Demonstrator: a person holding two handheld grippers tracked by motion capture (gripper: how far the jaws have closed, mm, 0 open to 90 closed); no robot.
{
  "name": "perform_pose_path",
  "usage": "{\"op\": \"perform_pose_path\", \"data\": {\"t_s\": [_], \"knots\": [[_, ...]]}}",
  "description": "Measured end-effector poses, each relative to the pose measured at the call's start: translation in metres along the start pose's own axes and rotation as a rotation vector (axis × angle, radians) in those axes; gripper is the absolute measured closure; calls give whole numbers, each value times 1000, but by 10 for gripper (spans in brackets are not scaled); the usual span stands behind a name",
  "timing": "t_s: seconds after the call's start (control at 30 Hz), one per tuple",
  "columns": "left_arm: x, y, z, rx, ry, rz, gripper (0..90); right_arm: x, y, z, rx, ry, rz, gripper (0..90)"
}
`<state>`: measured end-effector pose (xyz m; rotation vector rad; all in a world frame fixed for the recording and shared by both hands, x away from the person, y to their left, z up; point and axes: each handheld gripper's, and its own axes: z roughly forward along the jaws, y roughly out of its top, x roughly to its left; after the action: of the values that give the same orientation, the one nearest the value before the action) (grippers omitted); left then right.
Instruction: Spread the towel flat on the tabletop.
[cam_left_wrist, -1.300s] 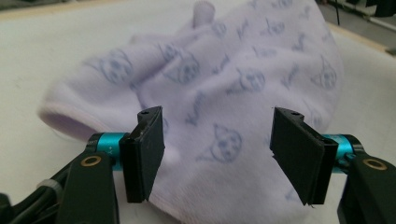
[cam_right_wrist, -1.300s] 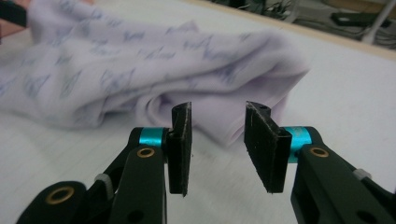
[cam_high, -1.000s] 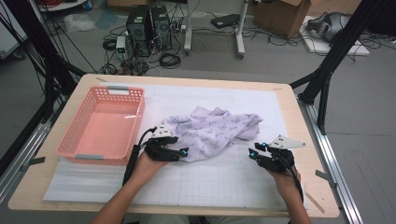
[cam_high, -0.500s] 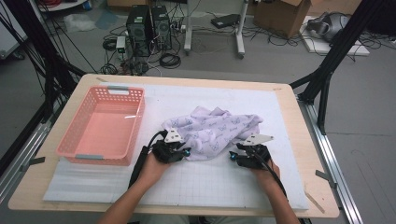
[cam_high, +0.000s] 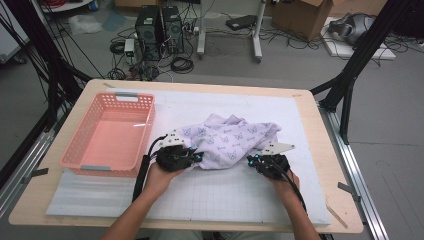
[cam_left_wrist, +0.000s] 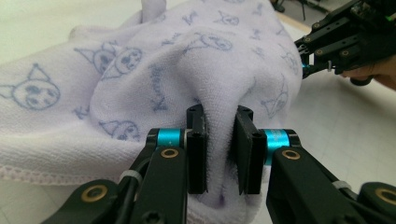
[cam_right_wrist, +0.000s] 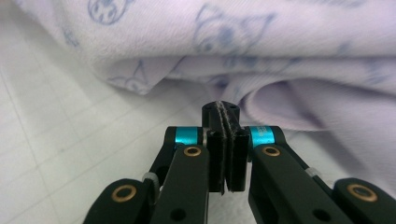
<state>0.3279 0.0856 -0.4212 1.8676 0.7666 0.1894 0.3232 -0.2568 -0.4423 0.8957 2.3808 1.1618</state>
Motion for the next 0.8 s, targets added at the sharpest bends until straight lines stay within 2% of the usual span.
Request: {"op": "perform_pose_path", "data": {"t_s": [0.07, 0.13, 0.2, 0.27, 0.37, 0.4, 0.47, 0.53, 0.67, 0.8], "knots": [[-1, 1, -1, -2, -1, 1, 767, -1, 0, -2, -24, -31, 22, 650], [-2, 2, -1, -12, -3, 0, 768, -1, -1, 0, -13, -34, 50, 551], [-2, 3, -2, -24, -6, -1, 769, 0, -1, 5, 14, -47, 42, 473], [-3, 4, -2, -42, -12, -9, 770, 2, -2, 11, 23, -68, 41, 453], [-3, 6, -3, -50, -13, -9, 771, 3, 2, 15, 6, -102, 35, 493], [-3, 6, -4, -52, -17, -9, 771, 3, 2, 15, -2, -103, 42, 547], [-2, 7, -4, -56, -16, -14, 771, 2, 3, 17, 7, -86, 36, 740], [-1, 8, -6, -61, -15, -15, 771, 2, 3, 18, 14, -67, 19, 826], [2, 6, -11, -60, -3, -19, 771, 1, 1, 13, 20, -29, 28, 847], [4, 4, -16, -64, 8, -24, 770, 5, -3, -7, 6, 0, 38, 848]]}}
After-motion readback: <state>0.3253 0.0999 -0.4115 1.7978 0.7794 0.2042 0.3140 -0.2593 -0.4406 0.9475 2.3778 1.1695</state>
